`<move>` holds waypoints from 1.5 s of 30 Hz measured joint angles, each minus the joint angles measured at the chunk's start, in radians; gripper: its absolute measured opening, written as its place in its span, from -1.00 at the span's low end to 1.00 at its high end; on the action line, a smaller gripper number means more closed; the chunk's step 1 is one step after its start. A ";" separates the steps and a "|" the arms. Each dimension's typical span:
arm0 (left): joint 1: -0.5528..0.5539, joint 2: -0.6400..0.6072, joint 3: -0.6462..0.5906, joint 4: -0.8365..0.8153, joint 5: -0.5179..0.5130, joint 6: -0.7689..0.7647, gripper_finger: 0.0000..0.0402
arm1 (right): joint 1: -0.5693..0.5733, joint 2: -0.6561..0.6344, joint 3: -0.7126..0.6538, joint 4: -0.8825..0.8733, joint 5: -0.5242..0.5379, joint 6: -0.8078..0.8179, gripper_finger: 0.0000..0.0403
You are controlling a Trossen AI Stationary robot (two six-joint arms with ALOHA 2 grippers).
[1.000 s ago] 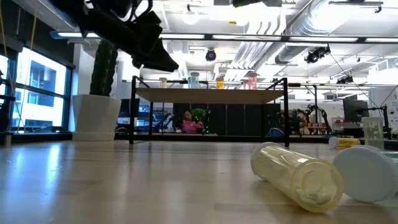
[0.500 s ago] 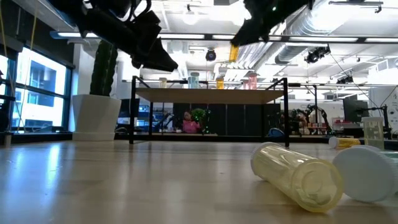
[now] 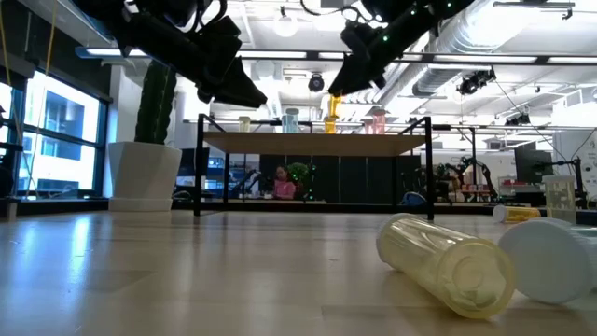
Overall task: Pick and place medicine bottles onto shelf by color
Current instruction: Put the bottom orange pill bottle on the shelf aligned with the other orange pill bottle
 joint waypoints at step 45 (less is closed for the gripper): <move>0.000 0.000 0.000 0.000 -0.004 0.000 -0.10 | -0.005 0.074 -0.005 -0.031 0.004 0.027 -0.41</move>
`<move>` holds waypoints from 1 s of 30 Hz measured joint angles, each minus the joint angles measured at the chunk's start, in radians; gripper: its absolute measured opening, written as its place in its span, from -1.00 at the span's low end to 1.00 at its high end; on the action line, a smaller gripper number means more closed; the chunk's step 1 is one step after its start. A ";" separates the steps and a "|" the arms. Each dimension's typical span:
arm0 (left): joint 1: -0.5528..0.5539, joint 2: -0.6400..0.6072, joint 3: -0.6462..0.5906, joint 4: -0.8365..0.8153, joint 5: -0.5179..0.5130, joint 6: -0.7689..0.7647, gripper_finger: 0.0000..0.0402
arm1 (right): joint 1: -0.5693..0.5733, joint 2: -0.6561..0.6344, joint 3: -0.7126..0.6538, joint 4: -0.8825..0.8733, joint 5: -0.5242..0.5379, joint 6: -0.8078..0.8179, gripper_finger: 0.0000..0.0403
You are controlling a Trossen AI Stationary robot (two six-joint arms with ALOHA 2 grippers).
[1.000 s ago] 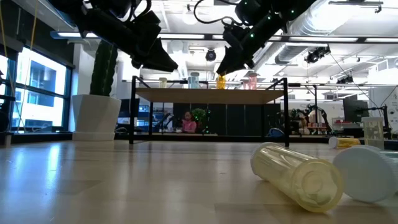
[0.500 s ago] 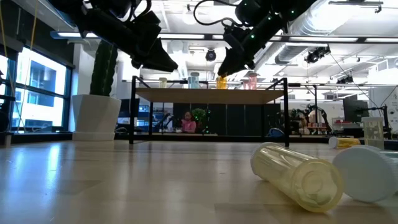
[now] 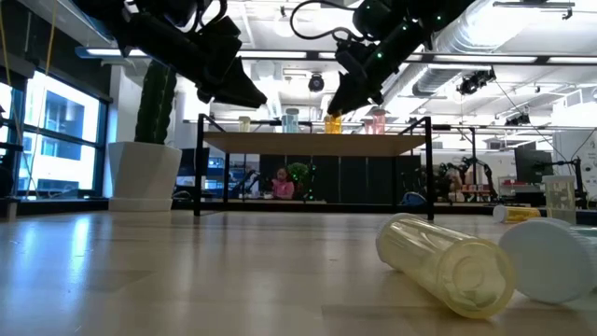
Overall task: Pick and place medicine bottles onto shelf by color
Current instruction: Put the bottom orange pill bottle on the shelf aligned with the other orange pill bottle, then put the top yellow pill bottle on the shelf aligned with the other yellow pill bottle
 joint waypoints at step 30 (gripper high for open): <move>0.000 0.000 0.000 -0.006 0.001 0.000 -0.10 | 0.000 -0.002 0.045 -0.010 0.054 -0.021 -0.29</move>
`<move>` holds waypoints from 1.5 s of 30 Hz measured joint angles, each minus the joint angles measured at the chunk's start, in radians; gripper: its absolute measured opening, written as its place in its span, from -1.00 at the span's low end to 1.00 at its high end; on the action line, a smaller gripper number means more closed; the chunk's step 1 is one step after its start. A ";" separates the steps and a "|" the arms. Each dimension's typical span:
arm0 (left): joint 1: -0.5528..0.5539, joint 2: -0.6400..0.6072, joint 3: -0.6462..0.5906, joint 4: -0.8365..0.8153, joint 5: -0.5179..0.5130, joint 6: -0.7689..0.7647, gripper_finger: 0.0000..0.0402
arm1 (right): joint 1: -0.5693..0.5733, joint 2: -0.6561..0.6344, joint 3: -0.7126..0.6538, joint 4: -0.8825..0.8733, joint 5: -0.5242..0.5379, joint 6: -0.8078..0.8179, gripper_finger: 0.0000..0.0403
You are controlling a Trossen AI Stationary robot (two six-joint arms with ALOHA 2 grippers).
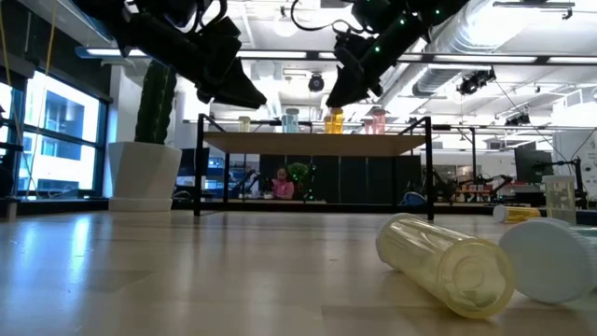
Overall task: Pick and place medicine bottles onto shelf by color
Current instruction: Put the top yellow pill bottle on the shelf aligned with the other yellow pill bottle
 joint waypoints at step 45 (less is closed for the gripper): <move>-0.104 -0.166 0.000 -0.240 -0.001 -0.064 -0.10 | 0.559 -0.312 -0.265 -0.439 0.291 0.666 -0.29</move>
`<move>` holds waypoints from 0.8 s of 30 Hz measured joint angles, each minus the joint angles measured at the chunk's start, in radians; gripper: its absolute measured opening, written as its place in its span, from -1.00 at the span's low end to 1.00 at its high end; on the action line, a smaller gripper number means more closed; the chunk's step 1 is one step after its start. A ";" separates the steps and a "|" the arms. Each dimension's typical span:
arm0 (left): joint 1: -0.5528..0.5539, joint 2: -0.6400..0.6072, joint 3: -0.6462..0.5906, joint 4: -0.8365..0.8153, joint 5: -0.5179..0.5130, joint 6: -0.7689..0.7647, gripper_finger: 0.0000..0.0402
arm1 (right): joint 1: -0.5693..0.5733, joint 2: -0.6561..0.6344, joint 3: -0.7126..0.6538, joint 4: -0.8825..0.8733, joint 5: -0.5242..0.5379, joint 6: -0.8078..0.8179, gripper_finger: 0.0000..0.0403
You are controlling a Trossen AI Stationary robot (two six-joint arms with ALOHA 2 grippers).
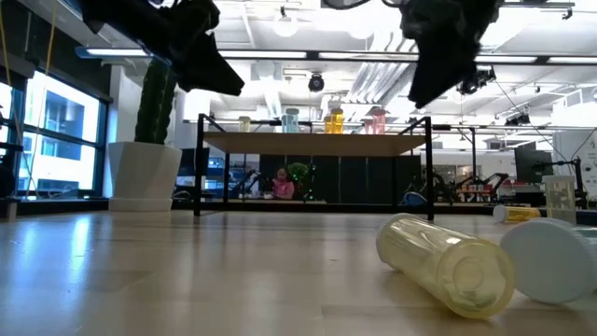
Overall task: Pick and place medicine bottles onto shelf by color
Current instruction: Put the top yellow pill bottle on the shelf aligned with the other yellow pill bottle
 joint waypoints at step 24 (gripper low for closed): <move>-0.315 -0.003 0.000 -0.033 -0.048 -0.245 -0.10 | 0.547 0.014 -0.061 -0.118 0.320 0.763 -0.29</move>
